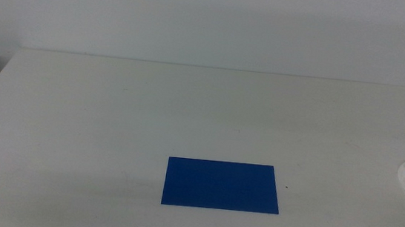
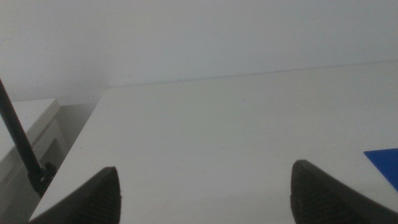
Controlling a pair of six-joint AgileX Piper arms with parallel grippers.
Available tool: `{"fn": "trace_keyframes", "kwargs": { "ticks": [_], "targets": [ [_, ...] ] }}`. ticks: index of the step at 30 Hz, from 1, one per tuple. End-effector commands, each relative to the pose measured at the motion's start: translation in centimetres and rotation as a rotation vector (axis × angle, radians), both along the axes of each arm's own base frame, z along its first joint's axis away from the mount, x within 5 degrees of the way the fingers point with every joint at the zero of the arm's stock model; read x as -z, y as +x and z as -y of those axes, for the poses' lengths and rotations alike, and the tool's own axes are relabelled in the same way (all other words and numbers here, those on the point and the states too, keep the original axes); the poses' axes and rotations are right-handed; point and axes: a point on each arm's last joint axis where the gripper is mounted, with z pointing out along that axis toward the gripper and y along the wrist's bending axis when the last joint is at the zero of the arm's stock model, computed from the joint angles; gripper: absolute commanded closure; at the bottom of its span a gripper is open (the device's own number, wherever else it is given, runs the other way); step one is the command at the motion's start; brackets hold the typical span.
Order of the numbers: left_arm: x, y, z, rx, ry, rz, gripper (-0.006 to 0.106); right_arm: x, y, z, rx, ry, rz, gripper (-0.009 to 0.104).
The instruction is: Use one arm to grab the shoe from the table and place it on the mat.
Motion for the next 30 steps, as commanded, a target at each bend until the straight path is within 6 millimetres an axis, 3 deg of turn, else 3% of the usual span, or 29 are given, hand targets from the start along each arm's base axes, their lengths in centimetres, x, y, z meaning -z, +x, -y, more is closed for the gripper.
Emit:
{"fn": "trace_keyframes", "kwargs": {
  "ticks": [1,7,11,16,23,26,30],
  "targets": [
    [-1.0,-0.1,0.0,0.002,-0.027,0.104,0.007,-3.6,0.6,0.0,0.004,0.011,0.041,0.006],
    [-1.0,-0.1,0.0,0.002,-0.027,0.104,0.007,-9.1,5.0,0.1,0.013,0.057,-0.281,0.006],
    [-1.0,-0.1,0.0,0.002,-0.027,0.104,0.007,-11.4,8.3,0.2,0.015,0.064,-0.358,0.006],
    [-1.0,-0.1,0.0,0.002,-0.027,0.104,0.007,-10.7,10.7,0.2,0.021,0.092,-0.439,0.006],
    [-1.0,-0.1,0.0,0.002,-0.027,0.104,0.007,-9.5,11.8,0.1,0.025,0.106,-0.593,0.006],
    [-1.0,-0.1,0.0,0.002,-0.027,0.104,0.007,-9.8,12.3,0.2,0.027,0.084,-0.693,0.006],
    [-1.0,-0.1,0.0,0.002,-0.027,0.104,0.007,-10.9,14.4,0.4,0.049,0.07,-0.81,0.006]
  ]
}}
